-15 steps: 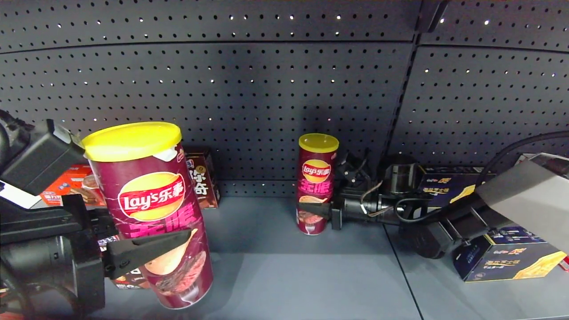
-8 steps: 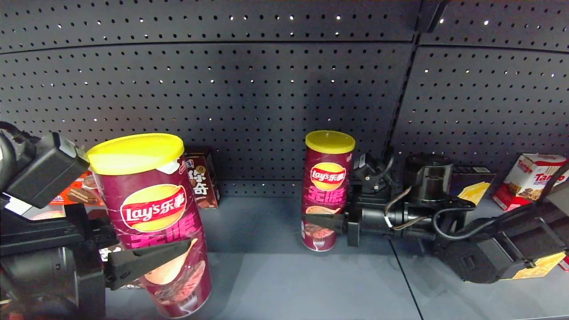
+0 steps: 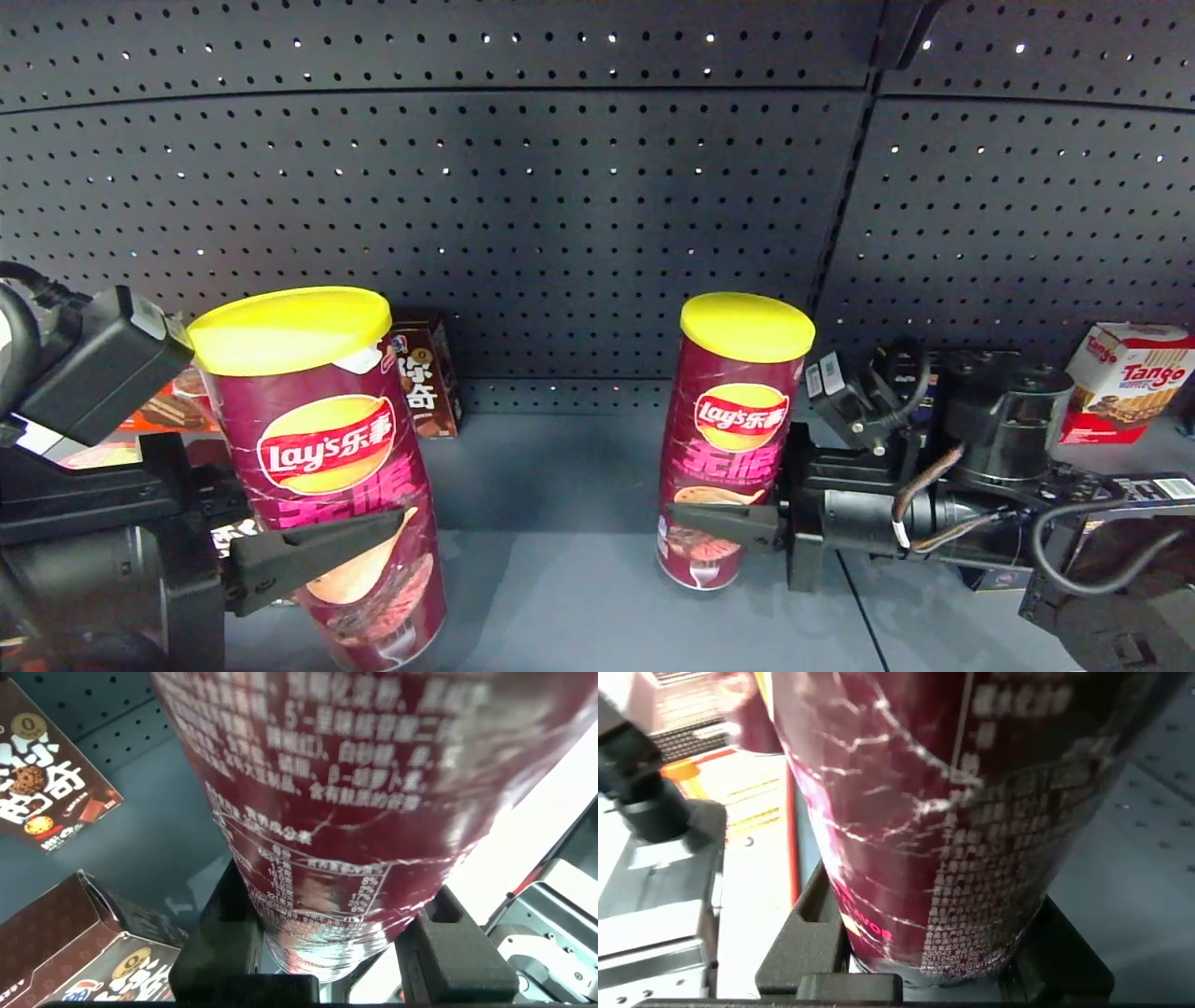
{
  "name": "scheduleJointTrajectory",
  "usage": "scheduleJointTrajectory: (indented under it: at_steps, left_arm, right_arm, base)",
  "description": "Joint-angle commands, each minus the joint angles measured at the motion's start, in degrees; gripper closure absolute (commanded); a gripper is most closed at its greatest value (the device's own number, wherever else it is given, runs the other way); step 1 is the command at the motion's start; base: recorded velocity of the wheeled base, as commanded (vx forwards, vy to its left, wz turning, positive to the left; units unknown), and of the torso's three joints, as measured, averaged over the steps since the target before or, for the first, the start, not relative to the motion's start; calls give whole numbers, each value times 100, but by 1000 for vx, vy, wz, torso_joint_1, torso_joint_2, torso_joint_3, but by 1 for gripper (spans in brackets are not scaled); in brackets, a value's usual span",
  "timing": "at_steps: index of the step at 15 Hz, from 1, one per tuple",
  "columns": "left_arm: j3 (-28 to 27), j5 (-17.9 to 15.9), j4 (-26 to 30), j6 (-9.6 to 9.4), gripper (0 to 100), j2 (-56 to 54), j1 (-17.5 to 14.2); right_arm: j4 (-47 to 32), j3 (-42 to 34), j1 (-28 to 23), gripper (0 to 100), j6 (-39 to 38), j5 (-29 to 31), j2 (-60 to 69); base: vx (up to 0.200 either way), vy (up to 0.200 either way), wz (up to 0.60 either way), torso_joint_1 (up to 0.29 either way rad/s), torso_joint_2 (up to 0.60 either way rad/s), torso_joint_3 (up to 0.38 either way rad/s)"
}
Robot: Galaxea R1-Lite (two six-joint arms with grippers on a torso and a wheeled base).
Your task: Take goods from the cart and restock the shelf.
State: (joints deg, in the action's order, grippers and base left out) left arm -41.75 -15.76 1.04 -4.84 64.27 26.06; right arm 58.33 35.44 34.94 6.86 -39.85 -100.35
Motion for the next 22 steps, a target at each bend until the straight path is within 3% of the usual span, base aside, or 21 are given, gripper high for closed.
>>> scheduleJointTrajectory:
  at_steps: [1,6,9,22]
  left_arm:
    - [27,3,2,1,100,7,4]
    - [44,21,11,1,100,16,-5]
    - [88,21,2,1,100,16,-14]
    - [291,21,-253,18,100,51,-49]
  right_arm:
    - [135,-265,136,100,-10,4,42]
    - [214,-265,198,100,-10,-5,-204]
    - [653,-257,242,100,-18,-5,-599]
    - [838,-274,356,100,-18,-58,-942]
  base:
    - [0,0,0,0,0,0]
    - [0,0,0,0,0,0]
    - [0,0,0,0,0,0]
    - [0,0,0,0,0,0]
